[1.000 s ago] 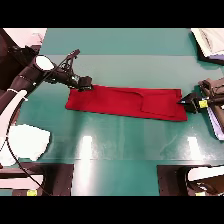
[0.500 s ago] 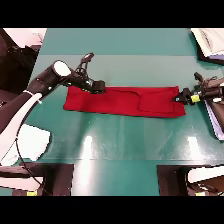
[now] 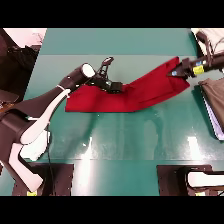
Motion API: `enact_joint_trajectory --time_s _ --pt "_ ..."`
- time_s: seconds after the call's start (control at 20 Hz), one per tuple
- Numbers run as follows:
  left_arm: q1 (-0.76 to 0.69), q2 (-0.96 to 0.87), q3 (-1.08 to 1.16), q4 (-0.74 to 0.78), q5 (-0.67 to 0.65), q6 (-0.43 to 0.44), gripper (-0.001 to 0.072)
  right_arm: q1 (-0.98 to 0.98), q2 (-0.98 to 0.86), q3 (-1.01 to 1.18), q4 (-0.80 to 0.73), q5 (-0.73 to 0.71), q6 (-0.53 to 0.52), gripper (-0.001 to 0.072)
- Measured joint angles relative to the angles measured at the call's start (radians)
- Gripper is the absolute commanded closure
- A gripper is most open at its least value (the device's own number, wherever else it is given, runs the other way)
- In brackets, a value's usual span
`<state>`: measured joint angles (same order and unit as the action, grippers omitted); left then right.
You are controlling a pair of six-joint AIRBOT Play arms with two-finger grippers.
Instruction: Fold the shirts.
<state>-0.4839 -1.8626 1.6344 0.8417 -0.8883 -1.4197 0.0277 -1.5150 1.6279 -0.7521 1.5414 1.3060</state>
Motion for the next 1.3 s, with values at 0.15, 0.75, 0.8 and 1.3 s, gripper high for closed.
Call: enact_joint_trajectory --time_s 0.15,0.75,0.8,1.3 --pt "-0.021 -0.066 0.062 -0.005 -0.007 -0.012 0.0684 0.09 -0.005 0.127 0.001 0.006 0.049 0.0695" --pt "-0.005 -0.096 0.105 0.036 -0.069 -0.02 0.0686 0.307 -0.136 0.409 -0.004 0.005 0.112 0.0695" --pt "0.005 -0.086 0.105 0.053 -0.089 -0.02 0.0685 0.314 -0.139 0.403 -0.005 0.0 0.108 0.0695" --pt "0.227 0.125 0.111 0.255 -0.29 -0.011 0.0684 0.47 -0.167 0.337 -0.007 -0.154 0.027 0.0692"
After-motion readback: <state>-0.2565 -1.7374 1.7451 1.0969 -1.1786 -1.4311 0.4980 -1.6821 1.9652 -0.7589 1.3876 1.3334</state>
